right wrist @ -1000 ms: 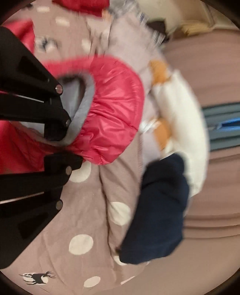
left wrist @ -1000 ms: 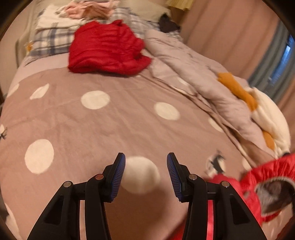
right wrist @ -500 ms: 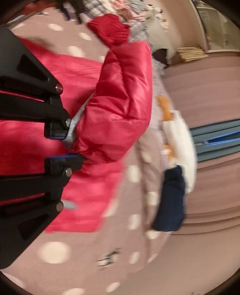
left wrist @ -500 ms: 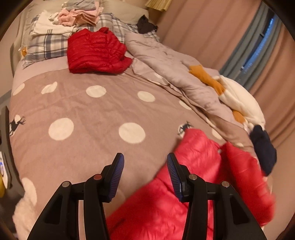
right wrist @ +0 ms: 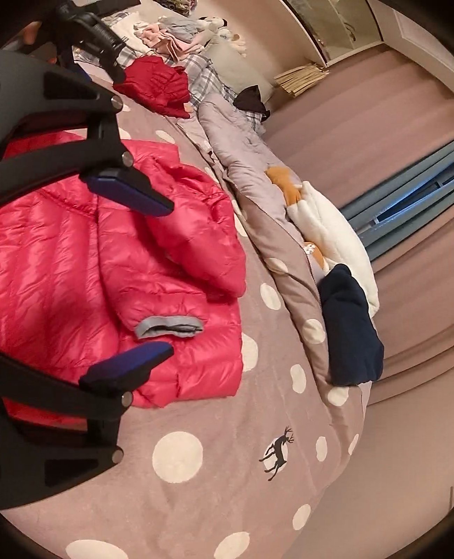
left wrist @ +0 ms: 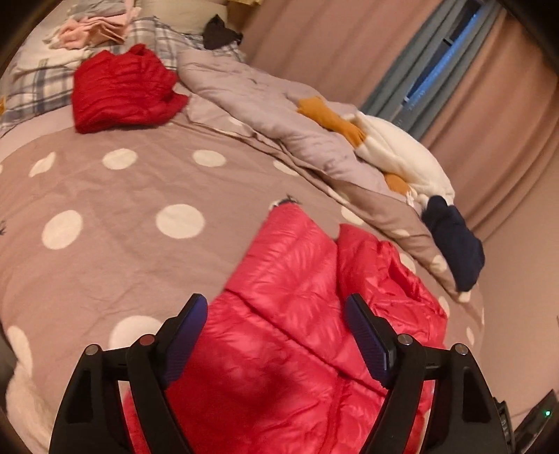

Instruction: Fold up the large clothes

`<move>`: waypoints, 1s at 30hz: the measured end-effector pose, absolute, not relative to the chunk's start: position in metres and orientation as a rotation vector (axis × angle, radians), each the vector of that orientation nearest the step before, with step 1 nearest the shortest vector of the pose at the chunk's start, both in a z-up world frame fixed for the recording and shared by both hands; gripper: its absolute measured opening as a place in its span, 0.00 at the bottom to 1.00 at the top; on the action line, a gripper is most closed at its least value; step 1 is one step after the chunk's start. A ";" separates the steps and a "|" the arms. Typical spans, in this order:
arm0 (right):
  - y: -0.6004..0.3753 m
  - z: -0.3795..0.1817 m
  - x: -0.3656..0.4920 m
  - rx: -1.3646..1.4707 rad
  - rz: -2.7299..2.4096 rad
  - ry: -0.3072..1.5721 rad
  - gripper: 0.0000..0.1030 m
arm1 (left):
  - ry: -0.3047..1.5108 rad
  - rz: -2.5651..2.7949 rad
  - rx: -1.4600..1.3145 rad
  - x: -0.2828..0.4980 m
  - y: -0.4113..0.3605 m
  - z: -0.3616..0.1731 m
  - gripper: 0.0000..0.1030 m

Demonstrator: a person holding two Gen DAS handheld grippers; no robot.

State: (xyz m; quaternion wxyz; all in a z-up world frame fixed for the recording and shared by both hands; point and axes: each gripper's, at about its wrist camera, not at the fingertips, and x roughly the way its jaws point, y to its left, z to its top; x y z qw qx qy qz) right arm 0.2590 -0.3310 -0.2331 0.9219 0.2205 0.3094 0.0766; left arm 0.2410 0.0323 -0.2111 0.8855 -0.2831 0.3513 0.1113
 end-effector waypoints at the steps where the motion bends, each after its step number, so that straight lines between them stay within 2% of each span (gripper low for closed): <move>1: -0.330 -0.233 0.257 0.458 0.163 0.638 0.73 | 0.734 0.227 -0.592 0.245 0.031 -0.213 0.77; 5: -0.322 -0.237 0.276 0.440 0.181 0.666 0.74 | 0.746 0.204 -0.607 0.266 0.026 -0.221 0.82; 7: -0.319 -0.237 0.286 0.443 0.191 0.667 0.77 | 0.745 0.185 -0.616 0.281 0.023 -0.223 0.86; 8: -0.318 -0.238 0.292 0.458 0.204 0.670 0.82 | 0.743 0.170 -0.620 0.287 0.020 -0.223 0.88; 10: -0.318 -0.240 0.308 0.504 0.223 0.662 0.88 | 0.757 0.117 -0.648 0.307 0.014 -0.228 0.88; 13: -0.317 -0.243 0.321 0.538 0.230 0.654 0.90 | 0.809 0.021 -0.709 0.342 0.000 -0.242 0.88; 15: -0.312 -0.249 0.338 0.562 0.241 0.676 0.90 | 0.915 -0.048 -0.720 0.372 -0.018 -0.265 0.88; 16: -0.307 -0.255 0.348 0.582 0.259 0.695 0.90 | 0.971 -0.078 -0.721 0.383 -0.025 -0.279 0.82; 17: -0.303 -0.261 0.357 0.605 0.285 0.713 0.86 | 1.011 -0.092 -0.725 0.390 -0.030 -0.289 0.65; 19: -0.292 -0.284 0.375 0.652 0.326 0.794 0.45 | 1.006 -0.056 -0.693 0.387 -0.039 -0.301 0.52; 20: -0.286 -0.293 0.379 0.642 0.310 0.823 0.19 | 0.981 -0.049 -0.660 0.383 -0.041 -0.300 0.40; 22: -0.280 -0.301 0.377 0.609 0.293 0.817 0.13 | 0.958 -0.048 -0.611 0.374 -0.043 -0.294 0.25; 30: -0.276 -0.266 0.316 0.467 0.363 0.713 0.10 | 0.928 -0.028 -0.471 0.305 -0.043 -0.273 0.23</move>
